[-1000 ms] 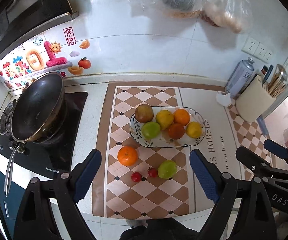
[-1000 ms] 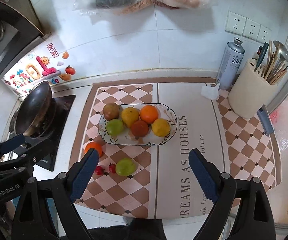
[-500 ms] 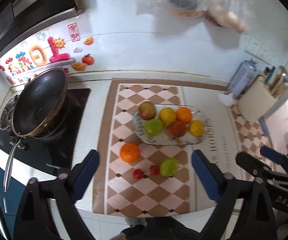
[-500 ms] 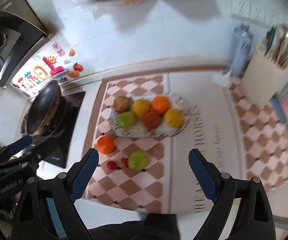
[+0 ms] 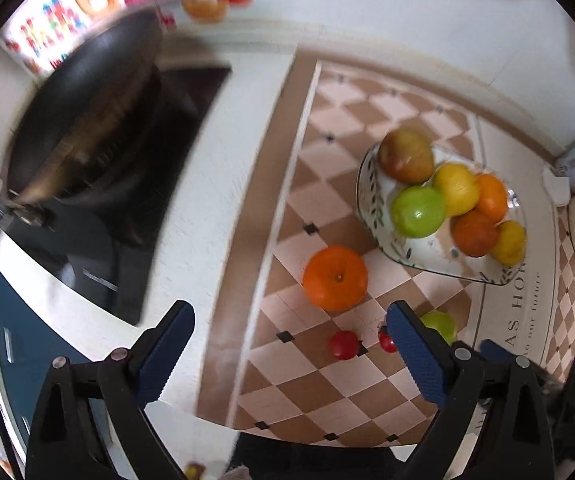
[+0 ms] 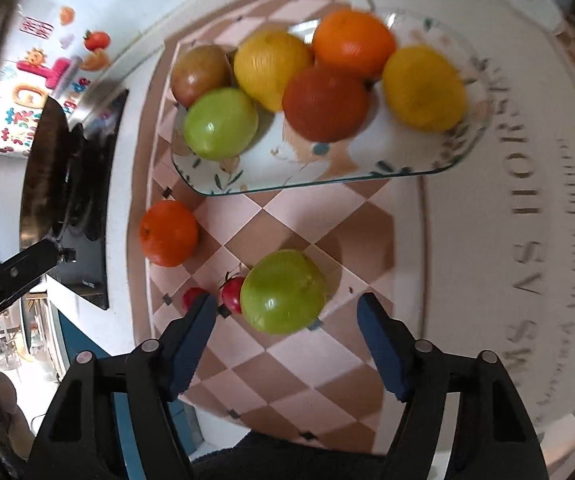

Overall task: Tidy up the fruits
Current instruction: 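Grasp the green apple with the right tool while the left tool grasps the orange, then carry both held fruits over the floral plate and lower them, then open both tools on the plate and lift them away, then move both tools toward the two red cherry tomatoes, then grasp a red tomato with the right tool while the left tool grasps the other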

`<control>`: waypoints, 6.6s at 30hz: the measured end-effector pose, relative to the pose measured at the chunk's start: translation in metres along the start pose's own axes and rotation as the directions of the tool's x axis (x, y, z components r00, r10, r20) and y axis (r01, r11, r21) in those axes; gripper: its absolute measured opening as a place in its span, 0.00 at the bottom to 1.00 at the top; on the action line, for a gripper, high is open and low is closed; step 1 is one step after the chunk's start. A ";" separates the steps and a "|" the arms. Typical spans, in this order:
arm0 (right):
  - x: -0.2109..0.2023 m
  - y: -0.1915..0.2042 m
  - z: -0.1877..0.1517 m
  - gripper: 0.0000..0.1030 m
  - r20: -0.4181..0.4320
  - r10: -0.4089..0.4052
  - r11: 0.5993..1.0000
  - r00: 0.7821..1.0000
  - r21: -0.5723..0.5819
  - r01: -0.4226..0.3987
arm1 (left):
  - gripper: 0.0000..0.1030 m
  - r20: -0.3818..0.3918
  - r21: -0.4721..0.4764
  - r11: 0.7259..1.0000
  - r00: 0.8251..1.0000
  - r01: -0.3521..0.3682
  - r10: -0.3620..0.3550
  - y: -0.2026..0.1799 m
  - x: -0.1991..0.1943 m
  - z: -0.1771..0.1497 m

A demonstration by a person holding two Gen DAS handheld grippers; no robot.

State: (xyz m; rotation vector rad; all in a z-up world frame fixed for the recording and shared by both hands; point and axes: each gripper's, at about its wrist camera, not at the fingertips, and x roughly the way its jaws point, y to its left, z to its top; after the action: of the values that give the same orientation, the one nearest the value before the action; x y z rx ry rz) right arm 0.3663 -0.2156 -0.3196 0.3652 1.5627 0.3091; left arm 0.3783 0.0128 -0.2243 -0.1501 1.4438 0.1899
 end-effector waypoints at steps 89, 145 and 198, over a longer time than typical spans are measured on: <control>-0.047 -0.094 0.175 0.59 0.166 -0.139 0.990 0.976 0.058 0.131 | 0.57 -0.167 0.039 0.960 0.949 0.276 -0.266 -0.118 0.054 0.051; -0.273 0.059 -0.120 0.91 0.567 -0.243 0.949 0.787 -0.029 0.313 | 0.91 0.377 0.258 0.963 0.910 0.076 -0.173 -0.049 -0.172 -0.103; 0.076 0.057 -0.004 0.29 -0.047 -0.005 0.970 0.999 -0.244 -0.007 | 0.91 -0.135 -0.066 0.989 0.983 -0.135 0.126 0.019 0.067 -0.052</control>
State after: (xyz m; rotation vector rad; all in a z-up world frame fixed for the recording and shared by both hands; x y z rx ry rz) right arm 0.3635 -0.1321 -0.3650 0.1675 1.5499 0.5089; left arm 0.3315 0.0231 -0.2965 -0.1307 1.5791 0.3474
